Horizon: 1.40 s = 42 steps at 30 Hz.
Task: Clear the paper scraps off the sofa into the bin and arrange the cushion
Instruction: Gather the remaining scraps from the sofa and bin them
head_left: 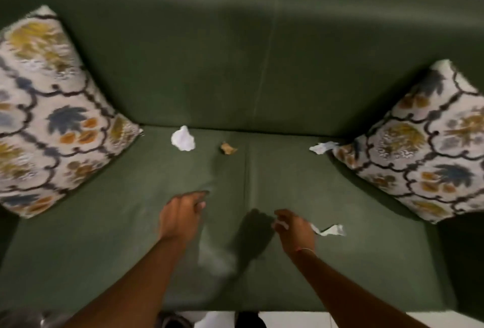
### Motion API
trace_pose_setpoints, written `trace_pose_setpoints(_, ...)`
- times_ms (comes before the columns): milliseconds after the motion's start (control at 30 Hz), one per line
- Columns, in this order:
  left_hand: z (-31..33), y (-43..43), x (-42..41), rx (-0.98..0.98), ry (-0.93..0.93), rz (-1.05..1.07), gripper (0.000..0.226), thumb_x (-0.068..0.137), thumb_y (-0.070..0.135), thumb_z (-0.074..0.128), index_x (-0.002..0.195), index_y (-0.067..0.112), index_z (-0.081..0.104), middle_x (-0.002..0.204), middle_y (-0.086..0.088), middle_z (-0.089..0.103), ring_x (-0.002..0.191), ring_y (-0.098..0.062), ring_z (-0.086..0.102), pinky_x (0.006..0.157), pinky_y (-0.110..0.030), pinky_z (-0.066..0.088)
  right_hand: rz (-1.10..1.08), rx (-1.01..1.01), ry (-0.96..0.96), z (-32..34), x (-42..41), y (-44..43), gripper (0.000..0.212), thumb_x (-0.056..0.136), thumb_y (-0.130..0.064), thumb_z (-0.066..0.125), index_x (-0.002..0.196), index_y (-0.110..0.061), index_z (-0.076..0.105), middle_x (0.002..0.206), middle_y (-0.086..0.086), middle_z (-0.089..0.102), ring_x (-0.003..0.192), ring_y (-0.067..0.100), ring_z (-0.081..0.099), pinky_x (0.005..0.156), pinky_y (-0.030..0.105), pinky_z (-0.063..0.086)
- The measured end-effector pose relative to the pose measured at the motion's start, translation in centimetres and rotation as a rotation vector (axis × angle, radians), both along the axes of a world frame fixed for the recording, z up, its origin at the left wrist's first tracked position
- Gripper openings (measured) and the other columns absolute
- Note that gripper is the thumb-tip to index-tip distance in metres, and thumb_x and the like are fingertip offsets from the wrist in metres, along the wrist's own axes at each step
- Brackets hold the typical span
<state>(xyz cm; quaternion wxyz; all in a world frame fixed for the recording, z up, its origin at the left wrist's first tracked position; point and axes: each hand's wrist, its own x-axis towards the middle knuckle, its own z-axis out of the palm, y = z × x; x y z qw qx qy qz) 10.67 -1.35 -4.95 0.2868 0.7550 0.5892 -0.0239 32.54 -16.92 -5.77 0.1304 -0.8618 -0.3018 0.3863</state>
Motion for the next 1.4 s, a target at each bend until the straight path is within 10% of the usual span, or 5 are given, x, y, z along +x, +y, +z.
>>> trace_pose_setpoints(300, -4.9, 7.8, 12.7, 0.145, 0.078, -0.312, 0.050, 0.083, 0.020, 0.060, 0.131, 0.029, 0.049, 0.137, -0.002, 0.051, 0.124, -0.028, 0.045, 0.096, -0.042, 0.046, 0.267, -0.277, -0.212, -5.7, 9.8, -7.3, 0.071, 0.091, -0.033, 0.055, 0.149, -0.031, 0.015, 0.161, -0.004, 0.011, 0.146, 0.025, 0.012, 0.118, 0.041, 0.019)
trace_pose_setpoints(567, -9.1, 10.8, 12.8, 0.148, 0.103, -0.337, 0.034, 0.085, 0.017, 0.059, 0.118, 0.023, 0.063, 0.128, -0.011, 0.058, 0.113, -0.039, 0.054, 0.092, -0.048, 0.051, 0.124, -0.033, -0.349, -8.5, 10.6, -8.8, 0.036, 0.074, -0.010, 0.076, 0.108, -0.022, 0.070, 0.116, 0.002, 0.066, 0.108, 0.023, 0.059, 0.088, 0.032, 0.052)
trace_pose_setpoints(733, -8.0, 10.3, 11.2, 0.202, 0.108, -0.327, 0.014, 0.085, 0.023, 0.062, 0.096, 0.021, 0.070, 0.097, -0.012, 0.069, 0.089, -0.040, 0.064, 0.069, -0.043, 0.053, 0.171, 0.073, -0.437, -6.0, 13.0, -3.9, 0.022, 0.082, -0.017, 0.070, 0.103, -0.024, 0.072, 0.099, 0.002, 0.072, 0.093, 0.024, 0.064, 0.074, 0.036, 0.055)
trace_pose_setpoints(1067, -8.6, 14.5, 6.7, 0.269, 0.035, 0.161, 0.019, 0.071, 0.031, 0.077, 0.088, 0.022, 0.077, 0.137, -0.020, 0.050, 0.121, -0.042, 0.049, 0.099, -0.046, 0.046, 0.261, -0.040, -0.556, -7.2, 20.5, 10.6, 0.022, 0.086, -0.034, 0.064, 0.107, -0.039, 0.069, 0.153, 0.009, 0.035, 0.143, 0.038, 0.019, 0.116, 0.049, 0.017)
trace_pose_setpoints(1400, -9.9, 14.1, 7.9, 0.222, 0.065, 0.283, 0.020, 0.081, 0.025, 0.068, 0.096, 0.015, 0.074, 0.104, -0.023, 0.068, 0.096, -0.046, 0.060, 0.081, -0.045, 0.050, 0.281, 0.086, -0.604, -8.7, 19.5, 9.4, 0.028, 0.089, -0.014, 0.058, 0.114, -0.022, 0.066, 0.118, 0.007, 0.064, 0.105, 0.024, 0.058, 0.088, 0.037, 0.051)
